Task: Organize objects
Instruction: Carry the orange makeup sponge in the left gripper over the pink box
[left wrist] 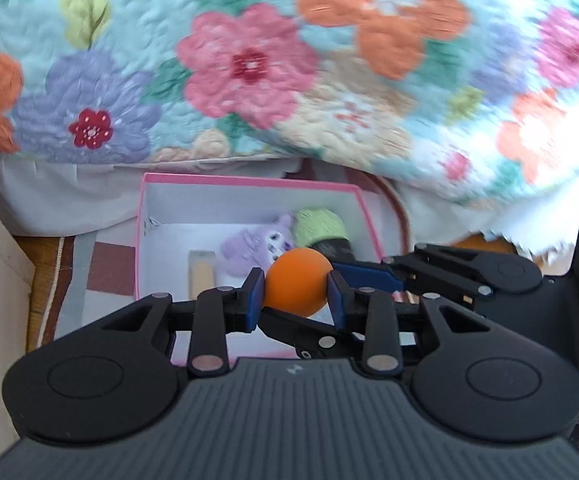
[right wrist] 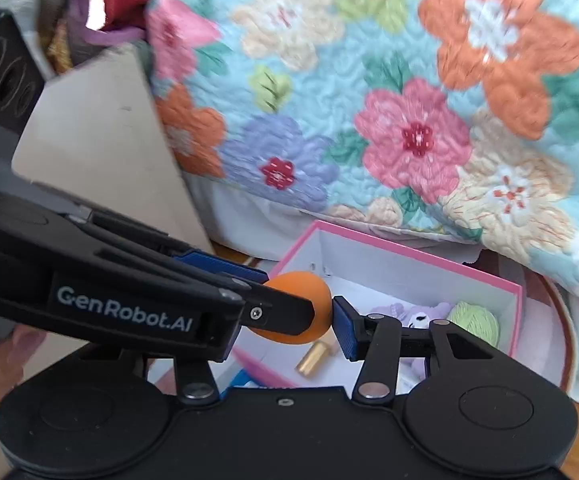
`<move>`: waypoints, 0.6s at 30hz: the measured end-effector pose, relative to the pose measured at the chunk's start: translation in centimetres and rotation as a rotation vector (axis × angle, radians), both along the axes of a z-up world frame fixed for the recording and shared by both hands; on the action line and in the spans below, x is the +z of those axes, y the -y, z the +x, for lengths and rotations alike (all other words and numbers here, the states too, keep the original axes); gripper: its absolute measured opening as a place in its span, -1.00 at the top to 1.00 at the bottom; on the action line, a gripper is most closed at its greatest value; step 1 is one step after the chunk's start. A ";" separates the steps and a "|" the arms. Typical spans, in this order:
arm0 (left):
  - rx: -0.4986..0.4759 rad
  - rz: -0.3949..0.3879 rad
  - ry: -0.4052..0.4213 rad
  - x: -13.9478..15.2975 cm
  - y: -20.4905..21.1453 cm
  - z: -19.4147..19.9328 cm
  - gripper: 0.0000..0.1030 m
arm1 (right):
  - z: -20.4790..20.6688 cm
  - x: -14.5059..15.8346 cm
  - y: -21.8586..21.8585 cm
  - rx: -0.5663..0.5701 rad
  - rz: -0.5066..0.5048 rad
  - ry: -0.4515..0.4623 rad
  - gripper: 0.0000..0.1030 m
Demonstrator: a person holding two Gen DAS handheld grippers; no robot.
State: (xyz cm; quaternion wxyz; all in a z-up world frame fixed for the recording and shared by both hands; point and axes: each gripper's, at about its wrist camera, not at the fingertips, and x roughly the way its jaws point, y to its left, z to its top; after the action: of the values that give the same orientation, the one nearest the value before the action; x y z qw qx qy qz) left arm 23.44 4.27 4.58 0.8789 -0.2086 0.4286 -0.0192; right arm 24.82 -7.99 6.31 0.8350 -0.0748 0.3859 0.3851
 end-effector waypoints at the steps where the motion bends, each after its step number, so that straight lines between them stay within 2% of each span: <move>1: 0.018 -0.018 -0.006 -0.9 -0.7 0.7 0.37 | 1.2 -0.7 -0.7 -0.003 -0.011 -0.025 -0.04; 10: 0.075 -0.016 -0.094 -7.7 -3.7 6.5 0.37 | 7.6 -7.2 -5.2 -0.003 -0.088 -0.105 -0.03; 13: 0.096 -0.021 -0.089 -9.2 -4.0 7.9 0.37 | 9.4 -8.8 -5.8 -0.031 -0.104 -0.138 -0.02; 18: 0.121 -0.008 -0.108 -11.1 -4.0 9.9 0.37 | 11.2 -10.7 -6.2 -0.053 -0.128 -0.137 -0.02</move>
State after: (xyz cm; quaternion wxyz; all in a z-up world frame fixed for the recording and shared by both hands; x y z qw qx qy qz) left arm 33.33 8.26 -6.49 0.8531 -0.2382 0.4622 0.0434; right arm 36.05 -1.80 -4.37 0.8102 -0.0911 0.4677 0.3415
